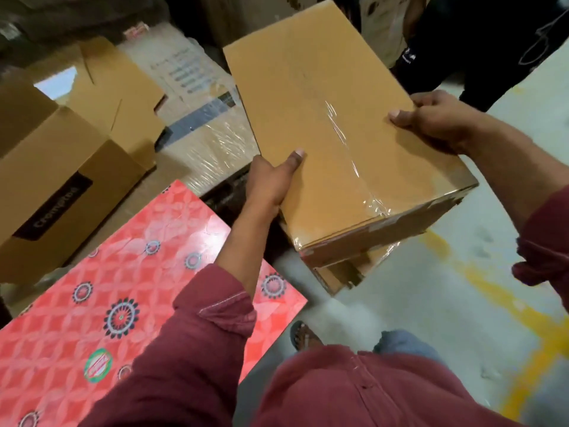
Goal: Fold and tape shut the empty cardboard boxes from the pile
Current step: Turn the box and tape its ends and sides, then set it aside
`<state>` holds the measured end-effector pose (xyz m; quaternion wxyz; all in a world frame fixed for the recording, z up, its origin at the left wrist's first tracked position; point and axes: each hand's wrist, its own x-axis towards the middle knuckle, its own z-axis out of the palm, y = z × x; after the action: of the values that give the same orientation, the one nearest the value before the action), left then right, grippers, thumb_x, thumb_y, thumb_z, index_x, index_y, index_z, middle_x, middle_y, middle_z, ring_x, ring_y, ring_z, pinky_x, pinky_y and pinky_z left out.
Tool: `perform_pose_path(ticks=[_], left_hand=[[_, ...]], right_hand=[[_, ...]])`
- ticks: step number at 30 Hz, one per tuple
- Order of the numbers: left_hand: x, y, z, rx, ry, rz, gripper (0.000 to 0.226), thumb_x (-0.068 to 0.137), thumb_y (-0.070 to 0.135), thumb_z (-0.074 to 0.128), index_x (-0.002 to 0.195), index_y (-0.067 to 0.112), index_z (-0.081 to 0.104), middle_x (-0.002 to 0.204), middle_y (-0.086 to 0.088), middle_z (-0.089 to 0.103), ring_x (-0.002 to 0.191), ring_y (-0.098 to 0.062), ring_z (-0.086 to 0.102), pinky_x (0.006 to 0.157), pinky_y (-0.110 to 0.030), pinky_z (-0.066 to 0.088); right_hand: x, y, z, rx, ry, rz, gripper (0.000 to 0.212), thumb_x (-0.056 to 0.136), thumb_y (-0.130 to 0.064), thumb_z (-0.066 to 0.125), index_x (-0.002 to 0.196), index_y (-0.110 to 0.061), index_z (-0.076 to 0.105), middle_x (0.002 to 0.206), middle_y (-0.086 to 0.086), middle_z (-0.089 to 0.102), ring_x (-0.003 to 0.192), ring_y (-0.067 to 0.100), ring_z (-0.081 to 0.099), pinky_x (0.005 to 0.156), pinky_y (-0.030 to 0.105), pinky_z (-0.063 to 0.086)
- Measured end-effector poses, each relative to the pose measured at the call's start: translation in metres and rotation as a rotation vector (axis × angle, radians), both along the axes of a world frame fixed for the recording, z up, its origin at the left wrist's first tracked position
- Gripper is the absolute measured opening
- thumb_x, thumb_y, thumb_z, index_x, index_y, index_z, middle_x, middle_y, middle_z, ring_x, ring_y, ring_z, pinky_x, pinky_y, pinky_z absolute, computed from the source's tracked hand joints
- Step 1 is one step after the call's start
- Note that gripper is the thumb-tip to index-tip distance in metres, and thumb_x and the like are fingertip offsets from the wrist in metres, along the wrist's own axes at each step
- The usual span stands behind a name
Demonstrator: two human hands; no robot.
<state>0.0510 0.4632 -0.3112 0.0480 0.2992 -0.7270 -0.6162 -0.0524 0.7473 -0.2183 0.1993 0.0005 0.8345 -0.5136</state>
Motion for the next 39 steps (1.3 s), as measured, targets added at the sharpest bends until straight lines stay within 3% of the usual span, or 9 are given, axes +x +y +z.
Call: perform_pose_path(ticks=[2, 6, 10, 13, 20, 24, 28, 32, 39], left_hand=[[-0.028, 0.026, -0.009, 0.015, -0.003, 0.019, 0.09, 0.052, 0.081, 0.082, 0.119, 0.024, 0.066, 0.111, 0.006, 0.076, 0.101, -0.021, 0.074, 0.092, -0.048, 0.061], [-0.077, 0.086, -0.026, 0.009, -0.037, 0.062, 0.082, 0.068, 0.072, 0.08, 0.13, 0.022, 0.057, 0.126, 0.002, 0.069, 0.114, -0.024, 0.066, 0.101, -0.045, 0.055], [-0.13, 0.145, -0.054, 0.009, -0.062, 0.087, 0.09, 0.055, 0.085, 0.074, 0.125, 0.029, 0.06, 0.117, 0.007, 0.072, 0.106, -0.022, 0.07, 0.094, -0.046, 0.059], [-0.163, 0.196, -0.066, 0.02, -0.107, 0.143, 0.095, 0.055, 0.084, 0.074, 0.129, 0.027, 0.056, 0.122, 0.006, 0.071, 0.111, -0.023, 0.068, 0.097, -0.046, 0.057], [-0.203, 0.273, -0.11, 0.039, -0.254, 0.203, 0.136, 0.047, 0.098, 0.068, 0.154, 0.02, 0.037, 0.151, -0.002, 0.056, 0.137, -0.028, 0.053, 0.111, -0.049, 0.048], [-0.205, 0.293, -0.115, -0.036, -0.311, 0.221, 0.129, 0.055, 0.093, 0.067, 0.157, 0.02, 0.034, 0.155, -0.002, 0.051, 0.142, -0.029, 0.049, 0.114, -0.048, 0.045], [-0.216, 0.303, -0.114, -0.066, -0.31, 0.252, 0.121, 0.065, 0.082, 0.074, 0.16, 0.02, 0.031, 0.155, -0.003, 0.052, 0.142, -0.029, 0.049, 0.115, -0.047, 0.044], [-0.228, 0.322, -0.111, -0.105, -0.341, 0.217, 0.11, 0.081, 0.066, 0.078, 0.164, 0.016, 0.024, 0.161, -0.005, 0.045, 0.147, -0.03, 0.042, 0.118, -0.043, 0.039], [-0.253, 0.344, -0.116, -0.128, -0.301, 0.16, 0.098, 0.069, 0.075, 0.073, 0.147, 0.024, 0.046, 0.139, 0.003, 0.064, 0.127, -0.026, 0.06, 0.108, -0.049, 0.05]], right_hand=[[-0.027, 0.014, 0.002, 0.021, -0.004, 0.004, 0.012, 0.101, -0.025, 0.066, 0.111, -0.018, 0.067, 0.087, -0.001, 0.069, 0.062, 0.007, 0.069, 0.05, 0.018, 0.052], [-0.093, 0.055, -0.011, 0.061, -0.023, 0.008, 0.02, 0.1, -0.028, 0.067, 0.119, -0.023, 0.067, 0.098, 0.0, 0.072, 0.081, 0.013, 0.069, 0.064, 0.027, 0.051], [-0.159, 0.104, -0.034, 0.055, -0.059, 0.058, 0.019, 0.1, -0.025, 0.066, 0.119, -0.021, 0.066, 0.099, 0.003, 0.071, 0.082, 0.016, 0.067, 0.066, 0.029, 0.05], [-0.201, 0.142, -0.049, 0.047, -0.098, 0.088, 0.018, 0.102, -0.022, 0.064, 0.119, -0.022, 0.065, 0.099, 0.003, 0.071, 0.08, 0.015, 0.067, 0.065, 0.028, 0.05], [-0.264, 0.208, -0.104, -0.034, -0.21, 0.106, 0.034, 0.103, -0.011, 0.06, 0.138, -0.009, 0.06, 0.094, 0.001, 0.07, 0.06, 0.004, 0.07, 0.052, 0.018, 0.055], [-0.278, 0.22, -0.131, -0.074, -0.237, 0.112, 0.028, 0.103, -0.013, 0.06, 0.129, -0.021, 0.062, 0.1, -0.001, 0.07, 0.078, 0.012, 0.067, 0.065, 0.023, 0.052], [-0.297, 0.233, -0.157, -0.088, -0.253, 0.152, 0.023, 0.102, -0.012, 0.06, 0.125, -0.013, 0.064, 0.107, 0.009, 0.071, 0.087, 0.021, 0.066, 0.082, 0.033, 0.054], [-0.316, 0.253, -0.17, -0.079, -0.275, 0.173, 0.021, 0.103, -0.017, 0.06, 0.124, -0.019, 0.065, 0.104, 0.005, 0.072, 0.087, 0.021, 0.067, 0.081, 0.035, 0.054], [-0.343, 0.29, -0.197, -0.065, -0.27, 0.13, 0.024, 0.101, -0.026, 0.065, 0.124, -0.022, 0.069, 0.106, 0.004, 0.075, 0.092, 0.027, 0.07, 0.093, 0.046, 0.055]])
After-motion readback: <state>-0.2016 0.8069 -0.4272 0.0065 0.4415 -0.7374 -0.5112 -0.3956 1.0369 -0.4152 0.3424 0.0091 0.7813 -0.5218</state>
